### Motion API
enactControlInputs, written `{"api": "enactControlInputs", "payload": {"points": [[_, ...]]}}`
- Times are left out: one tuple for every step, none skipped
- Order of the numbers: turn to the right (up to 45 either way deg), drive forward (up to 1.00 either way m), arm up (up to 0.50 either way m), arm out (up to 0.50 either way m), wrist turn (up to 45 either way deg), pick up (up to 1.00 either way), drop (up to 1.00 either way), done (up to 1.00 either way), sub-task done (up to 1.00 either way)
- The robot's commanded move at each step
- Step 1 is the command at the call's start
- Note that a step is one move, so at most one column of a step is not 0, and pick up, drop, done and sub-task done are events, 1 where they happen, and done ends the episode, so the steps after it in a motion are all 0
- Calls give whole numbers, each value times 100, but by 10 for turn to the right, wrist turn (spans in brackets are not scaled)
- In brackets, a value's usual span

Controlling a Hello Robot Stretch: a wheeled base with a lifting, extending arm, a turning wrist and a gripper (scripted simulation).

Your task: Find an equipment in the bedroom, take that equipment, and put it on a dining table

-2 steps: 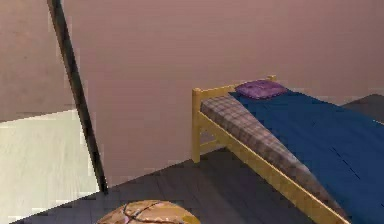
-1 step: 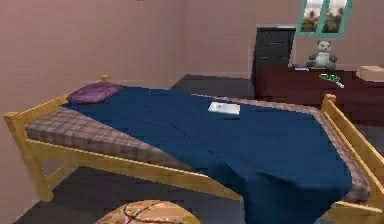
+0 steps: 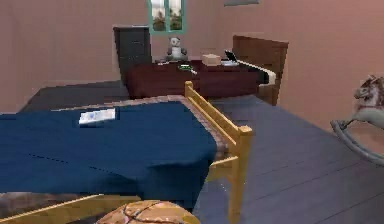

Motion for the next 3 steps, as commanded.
{"api": "enactControlInputs", "payload": {"points": [[-450, 0, 0, 0, 0, 0, 0, 0, 0], [-450, 0, 0, 0, 0, 0, 0, 0, 0], [-450, 0, 0, 0, 0, 0, 0, 0, 0]]}}
